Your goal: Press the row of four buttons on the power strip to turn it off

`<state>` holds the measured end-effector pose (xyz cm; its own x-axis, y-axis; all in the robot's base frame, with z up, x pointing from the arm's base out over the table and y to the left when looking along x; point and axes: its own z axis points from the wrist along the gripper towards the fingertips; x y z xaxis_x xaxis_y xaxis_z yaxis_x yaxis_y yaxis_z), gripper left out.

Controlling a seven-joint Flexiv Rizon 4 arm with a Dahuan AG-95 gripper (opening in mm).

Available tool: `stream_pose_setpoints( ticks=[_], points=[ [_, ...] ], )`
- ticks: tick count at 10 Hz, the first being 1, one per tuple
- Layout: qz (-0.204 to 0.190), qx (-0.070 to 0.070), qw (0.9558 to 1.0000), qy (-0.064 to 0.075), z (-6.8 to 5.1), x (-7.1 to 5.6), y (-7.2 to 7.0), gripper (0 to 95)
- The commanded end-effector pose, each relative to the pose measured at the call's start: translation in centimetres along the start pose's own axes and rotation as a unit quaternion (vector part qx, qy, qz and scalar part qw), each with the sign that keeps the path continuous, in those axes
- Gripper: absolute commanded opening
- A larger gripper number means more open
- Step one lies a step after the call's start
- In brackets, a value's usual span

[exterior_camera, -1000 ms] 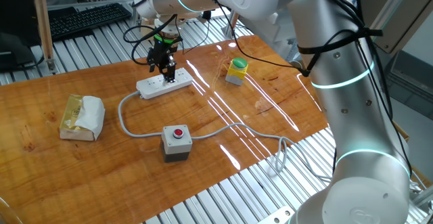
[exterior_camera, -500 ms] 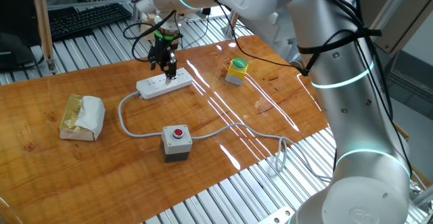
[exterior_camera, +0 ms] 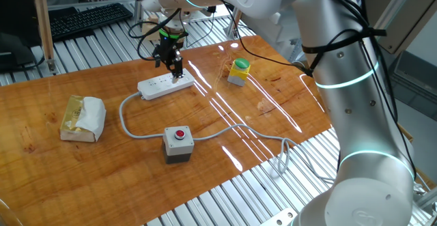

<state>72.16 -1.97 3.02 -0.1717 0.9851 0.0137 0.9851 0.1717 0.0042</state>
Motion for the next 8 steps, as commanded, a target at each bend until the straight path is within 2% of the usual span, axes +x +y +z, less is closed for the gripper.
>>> stream_pose_setpoints(
  ticks=[1,3,6,8],
  points=[
    [0.008,-0.002,1.0000,-0.001,0.12,-0.91,0.11,95.0],
    [0.033,-0.005,0.9994,-0.001,-0.14,-1.58,0.49,95.0],
    [0.044,-0.021,0.9988,-0.005,-0.21,-1.69,0.55,95.0],
    [0.042,-0.025,0.9988,0.001,-0.20,-1.68,0.56,95.0]
  ],
)
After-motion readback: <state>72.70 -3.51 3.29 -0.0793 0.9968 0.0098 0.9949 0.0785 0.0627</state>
